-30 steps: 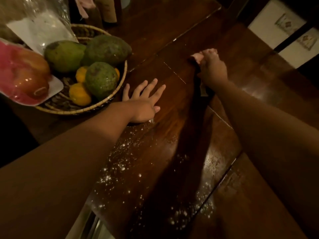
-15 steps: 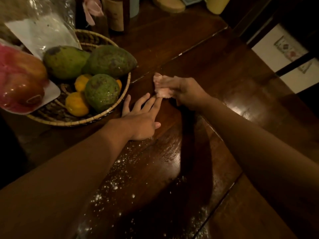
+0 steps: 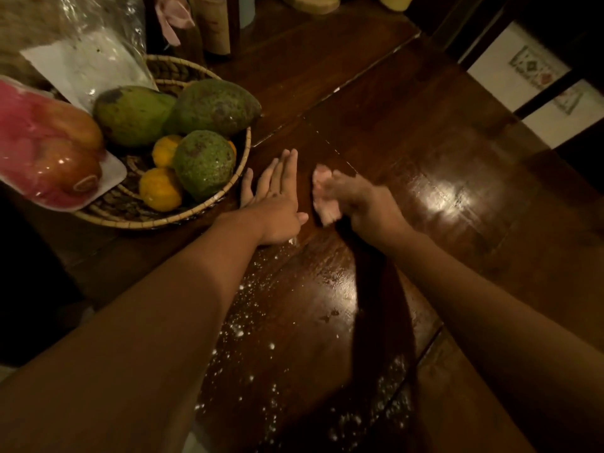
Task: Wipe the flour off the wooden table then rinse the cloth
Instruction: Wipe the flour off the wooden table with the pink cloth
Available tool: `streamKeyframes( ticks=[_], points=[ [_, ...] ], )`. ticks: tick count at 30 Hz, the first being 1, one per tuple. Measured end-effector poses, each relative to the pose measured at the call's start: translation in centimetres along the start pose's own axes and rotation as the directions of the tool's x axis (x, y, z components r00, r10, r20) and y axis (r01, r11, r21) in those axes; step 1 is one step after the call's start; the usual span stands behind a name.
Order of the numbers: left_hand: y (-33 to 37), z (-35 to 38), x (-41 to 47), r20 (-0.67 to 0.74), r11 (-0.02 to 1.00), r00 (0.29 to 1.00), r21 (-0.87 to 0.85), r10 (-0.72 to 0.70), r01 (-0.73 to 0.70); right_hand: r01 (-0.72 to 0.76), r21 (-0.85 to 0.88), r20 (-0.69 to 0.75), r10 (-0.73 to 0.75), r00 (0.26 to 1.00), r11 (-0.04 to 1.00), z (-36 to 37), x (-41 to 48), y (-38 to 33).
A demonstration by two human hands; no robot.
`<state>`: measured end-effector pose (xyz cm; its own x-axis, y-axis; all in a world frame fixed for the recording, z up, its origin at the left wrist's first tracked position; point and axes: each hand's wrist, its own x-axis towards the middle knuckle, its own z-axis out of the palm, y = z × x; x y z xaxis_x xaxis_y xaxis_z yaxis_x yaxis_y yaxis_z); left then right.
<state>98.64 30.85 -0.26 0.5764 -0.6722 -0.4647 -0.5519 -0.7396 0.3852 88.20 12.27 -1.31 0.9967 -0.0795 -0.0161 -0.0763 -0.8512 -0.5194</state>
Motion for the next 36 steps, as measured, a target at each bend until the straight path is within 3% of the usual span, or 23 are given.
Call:
streamKeyframes(
  ticks=[4,6,7,9,11,12,13,15,17,19,21,23,25,27,29,31,33,35,36],
  points=[
    [0.1,-0.4,-0.3,0.026,1.0,1.0,0.02,0.009,-0.01,0.193,0.025,0.192,-0.194,0.962,0.981,0.8,-8.8,-1.3],
    [0.1,-0.3,-0.4,0.007,0.999,1.0,0.033,0.017,-0.017,0.176,0.032,0.19,-0.179,0.965,0.984,0.5,-13.5,-0.8],
    [0.1,-0.2,-0.4,-0.001,0.999,1.0,0.034,0.021,-0.021,0.103,0.004,0.142,-0.102,0.985,0.995,0.1,-15.5,-0.3],
    [0.1,-0.1,-0.4,-0.012,0.999,1.0,0.046,0.025,-0.025,-0.202,-0.01,-0.07,0.201,0.977,0.979,-1.0,-17.9,0.6],
    [0.3,0.0,-0.4,-0.016,0.997,1.0,0.071,0.026,-0.024,-0.5,0.111,-0.258,0.51,0.82,0.859,-1.6,-18.2,0.2],
    [0.2,0.1,-0.4,-0.022,0.996,0.999,0.083,0.023,-0.022,-0.563,0.156,-0.279,0.583,0.763,0.812,-1.4,-17.8,-0.7],
    [0.3,0.2,-0.5,-0.027,0.995,0.999,0.095,0.023,-0.021,-0.573,0.161,-0.277,0.594,0.755,0.803,-1.0,-17.7,-1.8],
    [0.5,0.5,-0.8,-0.025,0.994,0.999,0.111,0.026,-0.023,-0.486,0.121,-0.159,0.5,0.851,0.866,0.2,-19.2,-3.6],
    [1.0,0.5,-1.4,-0.015,0.991,1.0,0.13,0.016,-0.013,-0.273,0.069,0.064,0.269,0.961,0.959,1.5,-23.0,-4.6],
    [1.9,0.4,-2.3,0.0,0.984,1.0,0.179,0.008,-0.008,-0.086,0.053,0.208,0.073,0.975,0.995,1.2,-27.8,-3.8],
    [3.0,0.3,-3.2,0.022,0.974,1.0,0.226,0.021,-0.026,-0.023,0.042,0.197,0.015,0.98,0.999,-0.2,-31.4,-1.9],
    [3.8,0.4,-4.2,0.038,0.959,0.999,0.28,0.03,-0.04,-0.192,0.023,0.08,0.189,0.979,0.981,-1.0,-33.1,-0.8],
    [5.0,0.8,-5.0,0.049,0.934,0.999,0.356,0.019,-0.035,-0.481,0.091,-0.079,0.488,0.869,0.872,-0.4,-32.7,-1.7],
    [6.5,1.4,-5.8,0.06,0.909,0.998,0.417,-0.005,-0.021,-0.601,0.131,-0.163,0.615,0.772,0.789,1.2,-30.9,-4.7],
    [7.7,2.4,-6.7,0.067,0.893,0.998,0.449,-0.002,-0.028,-0.494,0.084,-0.092,0.5,0.861,0.866,2.7,-30.3,-7.7],
    [8.6,3.4,-7.9,0.081,0.873,0.996,0.484,0.025,-0.061,-0.156,0.022,0.154,0.151,0.977,0.988,3.7,-31.2,-9.2],
    [9.2,4.2,-9.4,0.112,0.847,0.993,0.524,0.04,-0.093,0.114,0.019,0.325,-0.114,0.939,0.993,3.8,-32.9,-9.0],
    [9.6,4.8,-11.5,0.135,0.861,0.991,0.504,0.005,-0.073,0.191,-0.05,0.341,-0.163,0.926,0.98,2.7,-33.8,-6.9],
    [9.6,5.1,-12.6,0.132,0.879,0.991,0.474,-0.015,-0.05,0.141,-0.088,0.312,-0.107,0.944,0.986,2.2,-33.9,-5.8]
  ],
)
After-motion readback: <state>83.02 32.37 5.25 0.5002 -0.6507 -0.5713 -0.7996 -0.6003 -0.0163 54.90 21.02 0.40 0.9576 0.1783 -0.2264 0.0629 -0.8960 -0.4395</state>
